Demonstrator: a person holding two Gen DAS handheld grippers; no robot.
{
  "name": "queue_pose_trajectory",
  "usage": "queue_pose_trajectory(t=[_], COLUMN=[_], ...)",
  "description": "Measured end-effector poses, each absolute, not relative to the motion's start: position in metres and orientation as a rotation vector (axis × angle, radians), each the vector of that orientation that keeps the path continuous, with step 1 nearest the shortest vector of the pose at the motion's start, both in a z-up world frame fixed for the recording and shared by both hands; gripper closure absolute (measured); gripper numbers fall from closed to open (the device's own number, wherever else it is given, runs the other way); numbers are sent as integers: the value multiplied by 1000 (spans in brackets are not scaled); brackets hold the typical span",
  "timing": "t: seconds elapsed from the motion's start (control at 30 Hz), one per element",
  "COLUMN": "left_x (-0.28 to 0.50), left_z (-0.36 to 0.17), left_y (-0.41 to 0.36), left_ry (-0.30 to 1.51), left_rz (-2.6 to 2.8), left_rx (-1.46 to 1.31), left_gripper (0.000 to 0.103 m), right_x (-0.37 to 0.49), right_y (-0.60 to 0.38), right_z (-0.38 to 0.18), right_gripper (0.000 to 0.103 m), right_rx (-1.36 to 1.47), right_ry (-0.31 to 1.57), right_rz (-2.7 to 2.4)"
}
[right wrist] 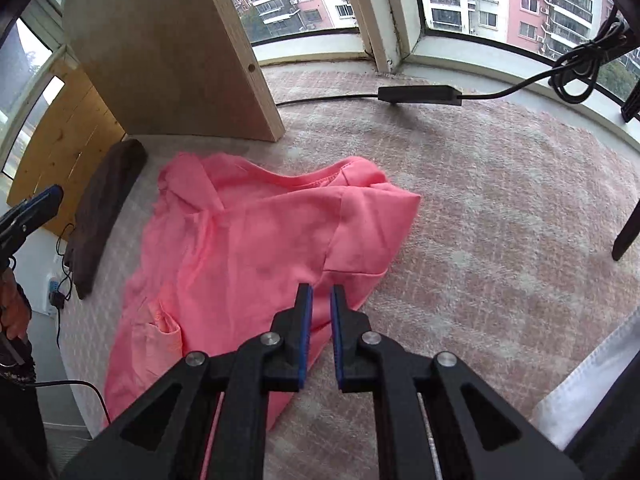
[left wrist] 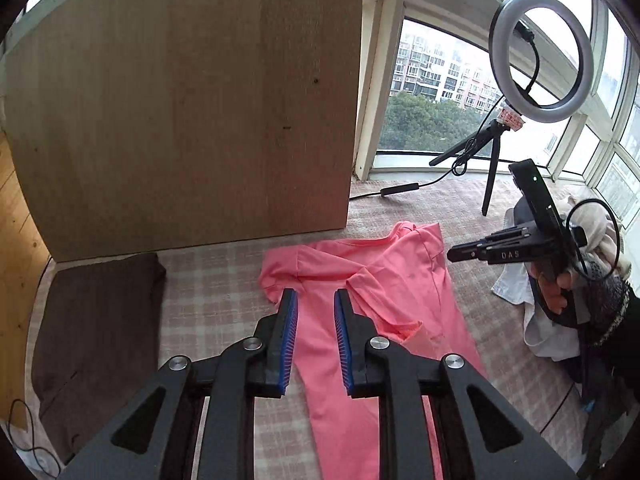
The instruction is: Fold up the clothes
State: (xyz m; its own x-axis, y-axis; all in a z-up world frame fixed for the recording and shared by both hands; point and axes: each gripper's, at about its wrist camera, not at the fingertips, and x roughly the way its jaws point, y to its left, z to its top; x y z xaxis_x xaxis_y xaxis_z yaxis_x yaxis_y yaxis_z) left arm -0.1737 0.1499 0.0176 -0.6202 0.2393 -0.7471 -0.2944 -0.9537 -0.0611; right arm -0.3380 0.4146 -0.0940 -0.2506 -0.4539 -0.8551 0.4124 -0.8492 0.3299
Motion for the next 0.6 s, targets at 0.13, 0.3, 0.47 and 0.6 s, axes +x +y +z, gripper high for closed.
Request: queue_pose_trajectory(t=[0.13, 0.3, 0.47, 0.6], left_x=[-91, 28, 131, 174], left_z=[36, 27, -32, -78], left_y=[117, 81, 77, 101], left_ry=[91, 36, -90, -40], left_rz=[2644, 2673, 2567, 2466], left_rx=[-1221, -1374, -1587, -1697], left_gripper=[85, 76, 76, 76], right_x=[-306, -257, -223, -207], right_y=[411, 392, 371, 336], right_z=[-51, -1, 2, -22], right_gripper=[90, 65, 55, 55], right_rx=[1372, 1255, 1231, 1283], right_ry=[-41, -66, -7, 84], right_rz=[-2093, -1995, -1958, -1887])
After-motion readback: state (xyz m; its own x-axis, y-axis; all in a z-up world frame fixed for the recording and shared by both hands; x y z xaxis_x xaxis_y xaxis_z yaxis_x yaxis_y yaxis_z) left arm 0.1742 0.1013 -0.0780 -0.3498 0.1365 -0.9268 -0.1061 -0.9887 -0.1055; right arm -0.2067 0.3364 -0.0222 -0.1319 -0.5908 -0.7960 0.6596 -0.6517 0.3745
